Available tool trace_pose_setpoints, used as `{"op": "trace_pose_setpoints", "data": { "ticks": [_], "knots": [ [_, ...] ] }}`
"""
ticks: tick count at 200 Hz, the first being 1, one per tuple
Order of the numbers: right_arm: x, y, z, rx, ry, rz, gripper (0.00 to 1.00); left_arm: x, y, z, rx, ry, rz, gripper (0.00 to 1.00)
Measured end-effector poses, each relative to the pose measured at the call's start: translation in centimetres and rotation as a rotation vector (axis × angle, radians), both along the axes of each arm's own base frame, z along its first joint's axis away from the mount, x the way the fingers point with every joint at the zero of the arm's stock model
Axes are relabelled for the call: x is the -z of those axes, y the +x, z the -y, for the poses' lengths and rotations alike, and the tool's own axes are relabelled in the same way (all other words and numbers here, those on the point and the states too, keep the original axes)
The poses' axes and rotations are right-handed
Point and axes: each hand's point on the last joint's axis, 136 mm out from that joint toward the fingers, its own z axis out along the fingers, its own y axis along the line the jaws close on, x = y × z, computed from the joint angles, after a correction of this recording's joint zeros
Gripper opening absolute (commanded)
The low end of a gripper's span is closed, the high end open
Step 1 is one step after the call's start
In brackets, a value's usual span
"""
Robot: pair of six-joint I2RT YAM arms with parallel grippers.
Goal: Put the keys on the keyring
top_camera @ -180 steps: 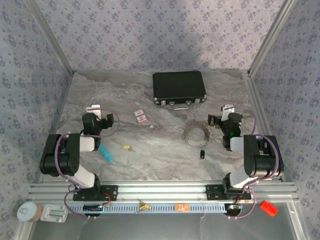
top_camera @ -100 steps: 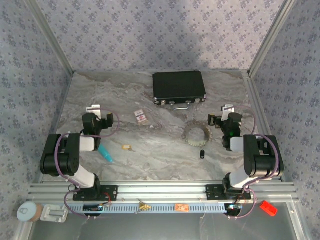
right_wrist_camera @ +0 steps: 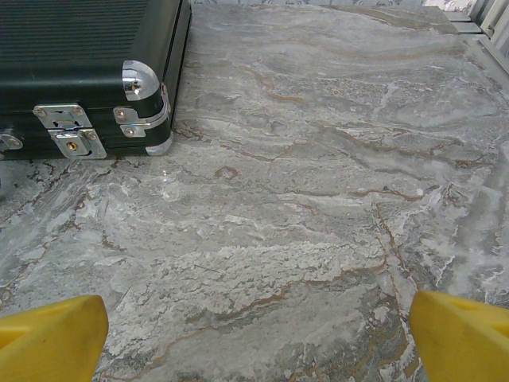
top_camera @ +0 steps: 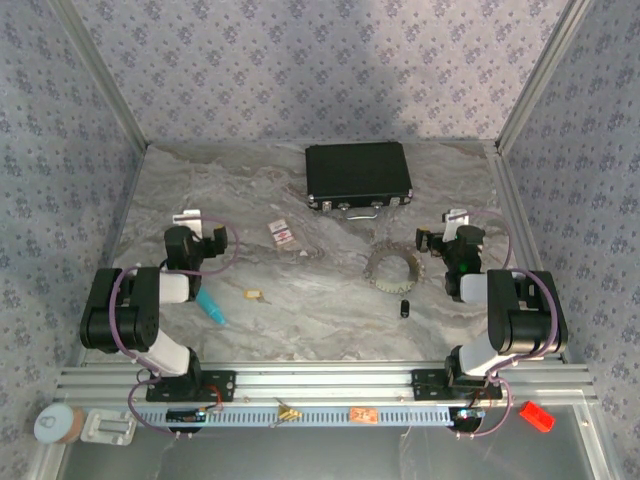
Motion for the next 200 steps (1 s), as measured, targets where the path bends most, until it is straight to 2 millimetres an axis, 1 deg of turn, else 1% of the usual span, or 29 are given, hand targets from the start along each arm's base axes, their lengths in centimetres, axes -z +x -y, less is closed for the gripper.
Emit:
{"op": "trace_pose_setpoints", "data": {
  "ticks": [21,30,36,57,67,78,91,104,117,134,140,150,163,183,190,200],
  "knots": [
    [-0.1,-0.3,-0.1,0.002,-0.003,-0.033,0.99,-0.1,-0.3,0.3,0.018,-0.006,-0.013,1.0],
    [-0.8,-0.3,-0.2,0.006,-0.004,-0.043,0.99,-0.6,-0.6,0.3,0.02,-0.007,-0.015,1.0],
    [-1.7,-0.2,-0.2,0.011,-0.003,-0.041,0.99,-1.3,-0.8,0.3,0.02,-0.007,-0.007,1.0],
    [-5.9,0.1,-0.2,0.041,0.028,0.011,0.98,-5.2,-1.3,0.0,0.002,-0.006,0.076,1.0],
    [-7.6,0.0,-0.1,0.064,0.058,0.023,0.98,-7.2,-1.6,-0.2,-0.011,-0.012,0.12,1.0],
    [-8.6,-0.2,0.0,0.099,0.101,0.007,0.97,-8.9,-1.9,-0.3,-0.023,-0.026,0.155,1.0],
    [-9.1,-0.5,0.1,0.141,0.165,-0.054,0.97,-10.6,-2.3,-0.3,-0.036,-0.058,0.187,1.0],
    [-8.9,-0.8,-0.2,0.166,0.218,-0.127,0.95,-11.7,-2.7,-0.2,-0.043,-0.095,0.201,1.0],
    [-8.5,-1.5,-1.1,0.17,0.264,-0.205,0.91,-12.3,-3.0,0.0,-0.04,-0.132,0.198,1.0],
    [-7.2,-3.0,-3.3,0.145,0.294,-0.314,0.88,-12.5,-3.1,0.7,-0.022,-0.184,0.174,0.99],
    [-6.6,-3.7,-4.0,0.136,0.298,-0.356,0.85,-12.5,-3.2,1.0,-0.012,-0.202,0.161,0.99],
    [-5.6,-5.0,-5.5,0.119,0.305,-0.426,0.77,-12.5,-3.2,1.6,0.004,-0.223,0.142,0.99],
    [-4.5,-6.6,-7.2,0.095,0.312,-0.505,0.66,-12.4,-3.3,3.0,0.04,-0.242,0.116,0.99],
    [-3.3,-8.7,-9.8,0.06,0.323,-0.6,0.46,-11.9,-3.9,6.3,0.13,-0.251,0.064,0.99],
    [-2.8,-9.3,-10.7,0.047,0.327,-0.629,0.43,-11.6,-4.3,7.5,0.163,-0.25,0.044,0.98],
    [-2.3,-10.2,-12.0,0.028,0.329,-0.667,0.42,-11.2,-5.1,9.1,0.208,-0.248,0.014,0.98]
  ]
}}
